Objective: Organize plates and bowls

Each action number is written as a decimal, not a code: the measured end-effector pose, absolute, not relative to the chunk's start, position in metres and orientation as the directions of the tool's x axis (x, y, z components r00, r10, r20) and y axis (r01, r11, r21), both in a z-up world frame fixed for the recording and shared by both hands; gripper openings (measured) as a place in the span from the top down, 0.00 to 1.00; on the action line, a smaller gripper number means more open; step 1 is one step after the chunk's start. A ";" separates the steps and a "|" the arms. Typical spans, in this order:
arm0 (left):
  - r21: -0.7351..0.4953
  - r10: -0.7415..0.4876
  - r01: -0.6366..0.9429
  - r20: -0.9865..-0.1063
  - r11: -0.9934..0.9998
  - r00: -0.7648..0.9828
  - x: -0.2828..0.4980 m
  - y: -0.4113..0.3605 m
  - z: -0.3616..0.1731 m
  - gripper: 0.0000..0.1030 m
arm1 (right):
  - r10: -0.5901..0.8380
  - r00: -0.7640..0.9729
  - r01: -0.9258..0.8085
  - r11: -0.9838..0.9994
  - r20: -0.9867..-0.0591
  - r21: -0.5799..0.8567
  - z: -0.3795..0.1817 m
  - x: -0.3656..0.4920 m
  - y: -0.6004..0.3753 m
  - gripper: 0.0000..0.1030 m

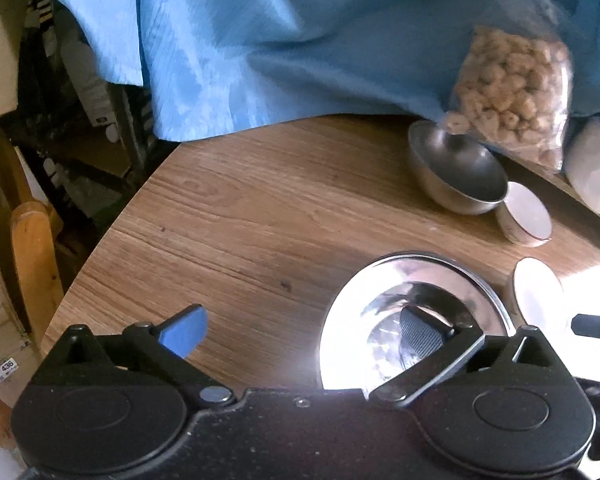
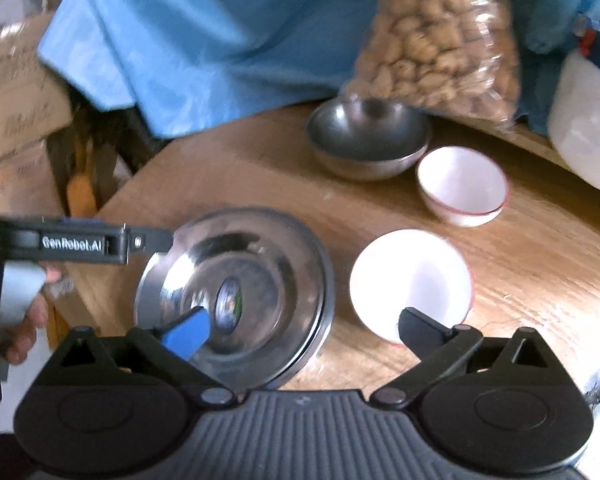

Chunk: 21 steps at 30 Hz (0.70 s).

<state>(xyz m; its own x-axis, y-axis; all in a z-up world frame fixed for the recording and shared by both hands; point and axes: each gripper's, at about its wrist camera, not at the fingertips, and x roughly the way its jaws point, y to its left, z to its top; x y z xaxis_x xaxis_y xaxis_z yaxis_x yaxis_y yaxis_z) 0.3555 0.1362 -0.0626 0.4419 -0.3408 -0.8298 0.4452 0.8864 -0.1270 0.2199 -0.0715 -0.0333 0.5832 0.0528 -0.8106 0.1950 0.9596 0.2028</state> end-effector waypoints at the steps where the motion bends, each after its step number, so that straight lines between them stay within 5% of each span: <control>1: -0.127 -0.340 0.444 -0.829 0.887 0.443 0.358 0.134 -0.063 0.01 | 0.045 0.594 0.215 0.953 -0.803 0.213 -0.033 0.220 -0.076 0.00; 21: -0.091 -0.441 0.645 -0.801 0.758 0.404 0.433 0.045 -0.061 0.01 | 0.014 0.627 0.463 0.797 -0.779 0.388 -0.049 0.236 -0.130 0.00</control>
<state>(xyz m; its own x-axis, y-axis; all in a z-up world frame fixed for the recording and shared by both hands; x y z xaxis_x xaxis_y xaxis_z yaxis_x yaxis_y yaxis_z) 0.4325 0.0454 -0.0612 0.4044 -0.4406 -0.8015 0.6454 0.7584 -0.0913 0.2357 -0.1303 -0.0485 0.6275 0.0145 -0.7785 0.4628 0.7971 0.3879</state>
